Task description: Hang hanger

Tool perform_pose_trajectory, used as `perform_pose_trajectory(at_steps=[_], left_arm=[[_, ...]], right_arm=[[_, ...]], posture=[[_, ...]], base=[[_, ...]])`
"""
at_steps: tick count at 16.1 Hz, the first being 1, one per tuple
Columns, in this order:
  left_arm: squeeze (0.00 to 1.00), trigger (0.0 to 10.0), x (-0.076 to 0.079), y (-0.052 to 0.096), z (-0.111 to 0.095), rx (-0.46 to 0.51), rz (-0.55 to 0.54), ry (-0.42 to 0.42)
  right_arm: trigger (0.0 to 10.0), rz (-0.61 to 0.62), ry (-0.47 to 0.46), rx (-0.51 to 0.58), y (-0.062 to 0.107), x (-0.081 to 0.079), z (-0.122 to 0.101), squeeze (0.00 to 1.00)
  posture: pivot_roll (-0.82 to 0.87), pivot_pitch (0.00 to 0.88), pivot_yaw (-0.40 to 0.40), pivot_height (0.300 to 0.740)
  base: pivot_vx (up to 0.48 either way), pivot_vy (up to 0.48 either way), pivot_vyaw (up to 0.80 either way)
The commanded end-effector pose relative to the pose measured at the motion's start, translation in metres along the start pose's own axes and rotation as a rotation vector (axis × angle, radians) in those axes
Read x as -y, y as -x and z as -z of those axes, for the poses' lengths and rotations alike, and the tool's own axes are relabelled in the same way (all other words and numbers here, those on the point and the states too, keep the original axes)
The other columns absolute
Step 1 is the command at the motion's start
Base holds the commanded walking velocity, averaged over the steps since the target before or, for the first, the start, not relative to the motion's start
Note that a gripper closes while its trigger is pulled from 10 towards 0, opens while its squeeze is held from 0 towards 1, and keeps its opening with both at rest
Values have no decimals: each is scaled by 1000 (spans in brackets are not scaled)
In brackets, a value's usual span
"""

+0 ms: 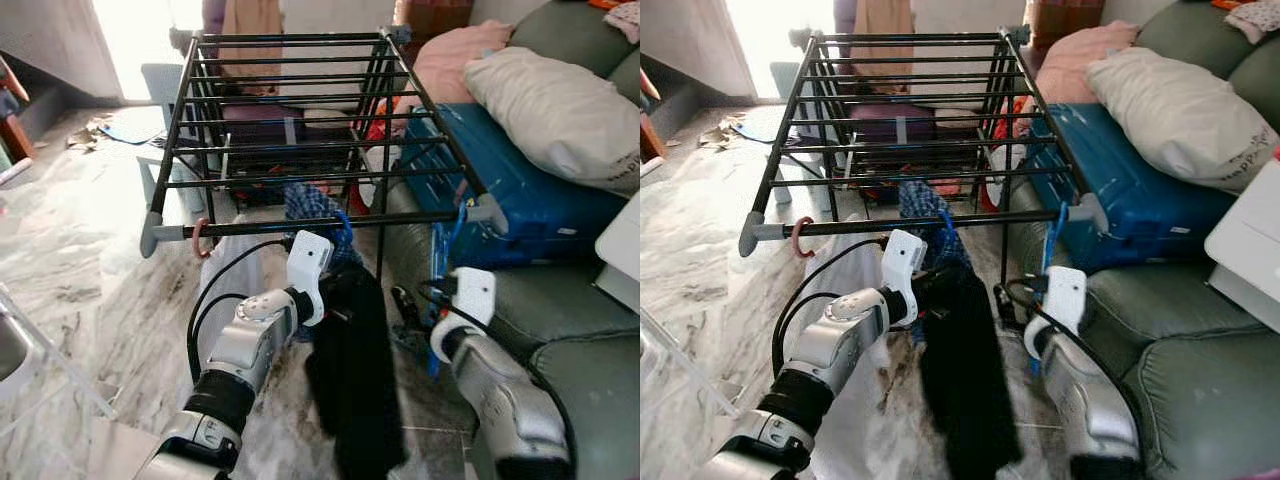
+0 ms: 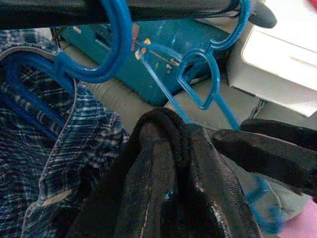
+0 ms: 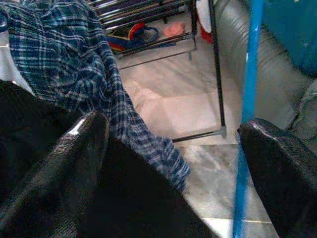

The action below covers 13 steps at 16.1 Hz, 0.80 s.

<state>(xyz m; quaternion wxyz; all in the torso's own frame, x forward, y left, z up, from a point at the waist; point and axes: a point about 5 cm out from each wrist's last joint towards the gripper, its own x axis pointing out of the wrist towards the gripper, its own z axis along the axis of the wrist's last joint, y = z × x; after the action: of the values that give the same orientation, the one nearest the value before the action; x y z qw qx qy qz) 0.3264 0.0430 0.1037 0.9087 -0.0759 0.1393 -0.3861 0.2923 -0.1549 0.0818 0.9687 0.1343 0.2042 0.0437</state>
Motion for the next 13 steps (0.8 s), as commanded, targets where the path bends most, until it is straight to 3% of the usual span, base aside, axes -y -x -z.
perform_pose_trajectory(at_steps=[1,2,7,13], left_arm=[[0,10000,1,-3,-12,29,11,-33],[0,10000,1,-3,-12,29,11,-34],[0,10000,2,-3,-11,24,16,-35],[0,10000,4,-4,-11,18,26,-39]], right_arm=[[10000,33,1,-11,-4,3,-1,0],[10000,44,3,-11,-5,5,-2,0],[10000,220,68,-20,3,47,-4,0],[10000,243,133,10,-1,52,-14,0]], posture=[[21,0,-38,740],[25,0,-39,740],[21,0,-43,740],[20,0,-39,740]], base=[[0,0,0],[0,0,0],[0,0,0],[0,0,0]])
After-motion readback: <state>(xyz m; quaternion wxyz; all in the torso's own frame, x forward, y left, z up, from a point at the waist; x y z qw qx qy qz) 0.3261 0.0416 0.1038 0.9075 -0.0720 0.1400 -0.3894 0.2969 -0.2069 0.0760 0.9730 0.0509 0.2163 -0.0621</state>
